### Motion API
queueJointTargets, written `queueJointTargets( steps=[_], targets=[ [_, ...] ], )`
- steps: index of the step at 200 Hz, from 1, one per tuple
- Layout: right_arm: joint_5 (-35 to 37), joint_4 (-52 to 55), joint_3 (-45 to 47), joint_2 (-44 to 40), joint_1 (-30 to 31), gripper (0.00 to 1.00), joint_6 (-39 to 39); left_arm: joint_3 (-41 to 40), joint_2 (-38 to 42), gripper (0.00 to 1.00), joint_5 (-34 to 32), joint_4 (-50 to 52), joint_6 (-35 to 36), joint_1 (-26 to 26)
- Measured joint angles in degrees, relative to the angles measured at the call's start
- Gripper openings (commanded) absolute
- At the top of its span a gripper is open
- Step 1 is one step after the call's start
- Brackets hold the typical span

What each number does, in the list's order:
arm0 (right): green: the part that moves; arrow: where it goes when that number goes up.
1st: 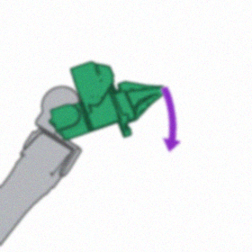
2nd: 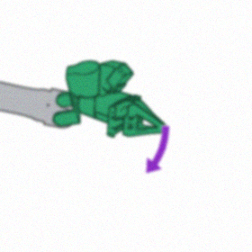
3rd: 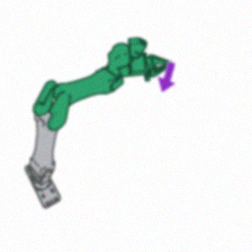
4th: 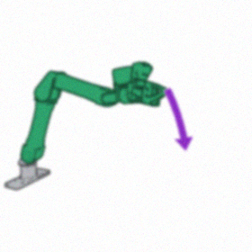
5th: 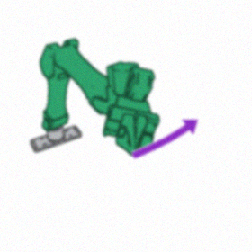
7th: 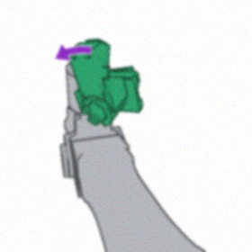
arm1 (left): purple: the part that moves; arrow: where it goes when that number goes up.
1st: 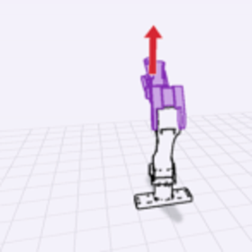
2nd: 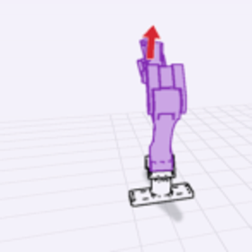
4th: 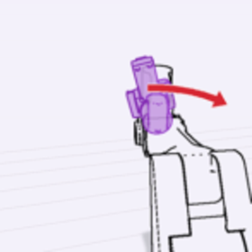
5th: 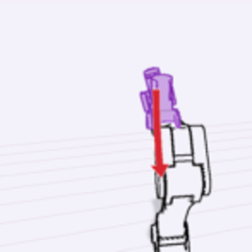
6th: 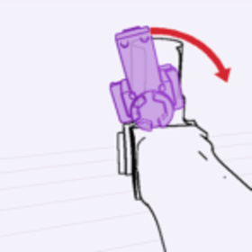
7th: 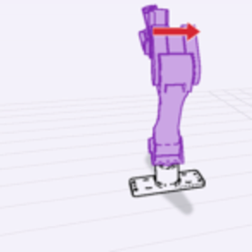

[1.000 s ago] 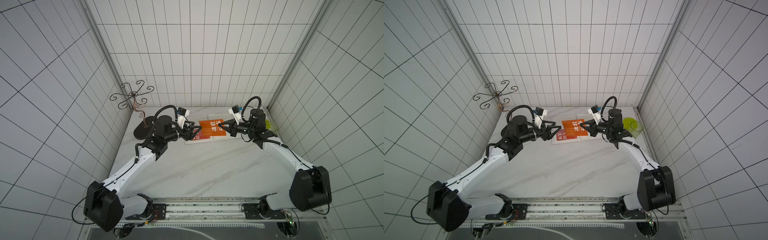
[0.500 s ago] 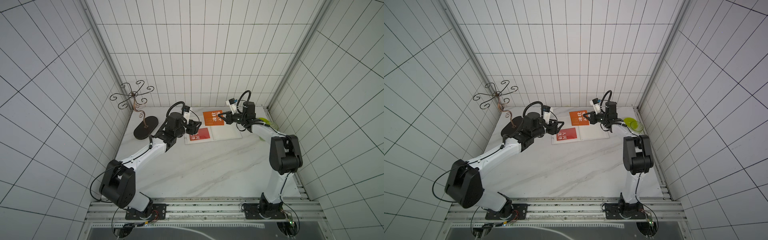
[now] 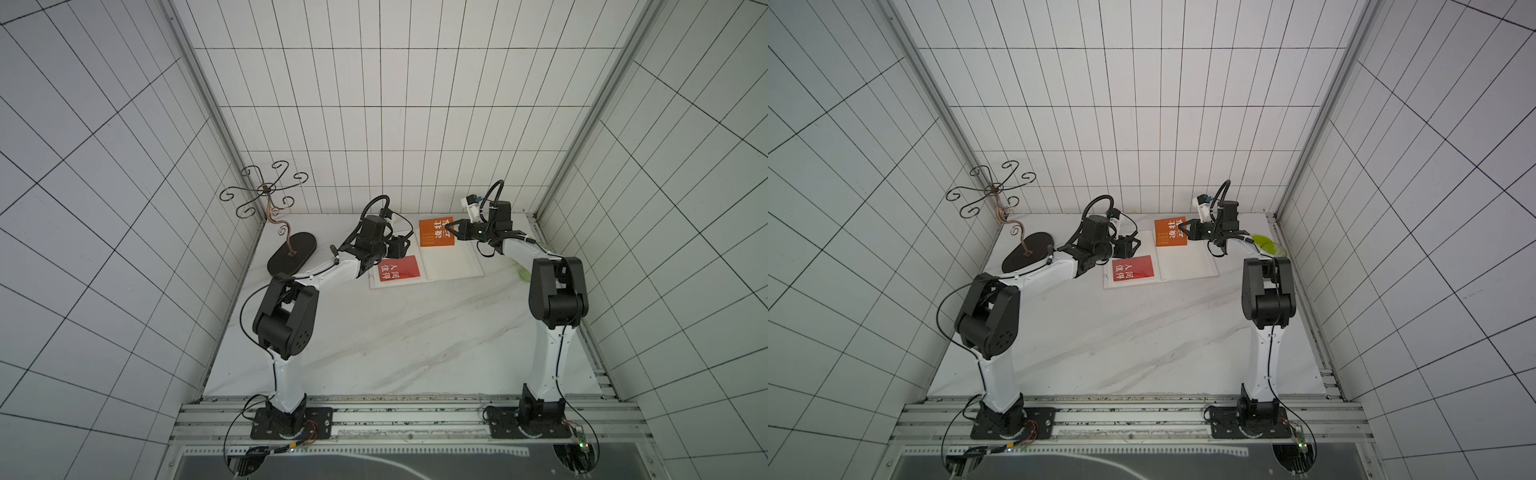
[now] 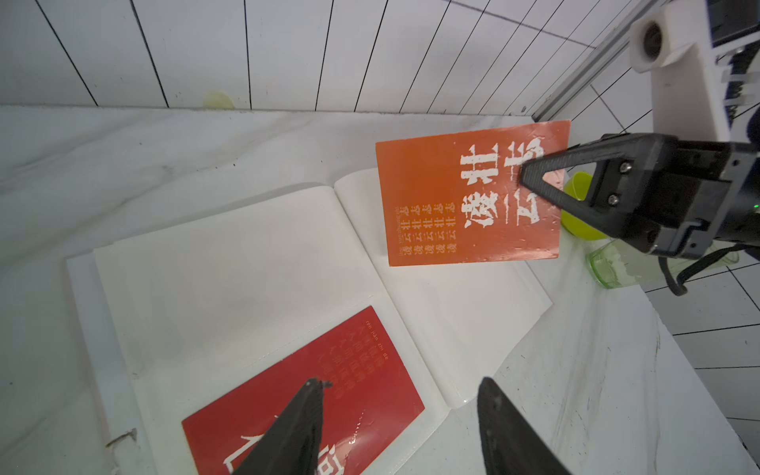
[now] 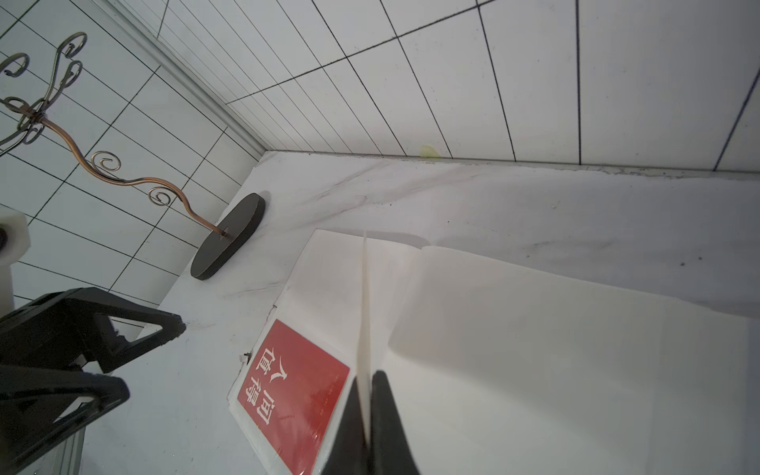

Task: Place the photos into the photo albums
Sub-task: Insert the photo into the photo album.

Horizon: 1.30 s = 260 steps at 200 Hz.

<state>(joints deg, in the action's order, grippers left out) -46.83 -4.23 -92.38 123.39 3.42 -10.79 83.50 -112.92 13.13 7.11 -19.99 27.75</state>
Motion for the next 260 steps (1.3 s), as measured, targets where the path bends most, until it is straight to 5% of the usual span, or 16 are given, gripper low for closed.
queueJointTargets(
  steps=[63,260],
  targets=[
    [1.8,2.4,-3.0,4.8,-0.4,0.0,-3.8,5.9,-10.7,0.52,0.2,7.5,-2.6,-0.2],
    [-1.0,5.5,-8.9,11.7,-0.4,0.0,-11.5,7.5,-13.0,0.52,-2.1,13.1,-6.3,-4.1]
  ],
)
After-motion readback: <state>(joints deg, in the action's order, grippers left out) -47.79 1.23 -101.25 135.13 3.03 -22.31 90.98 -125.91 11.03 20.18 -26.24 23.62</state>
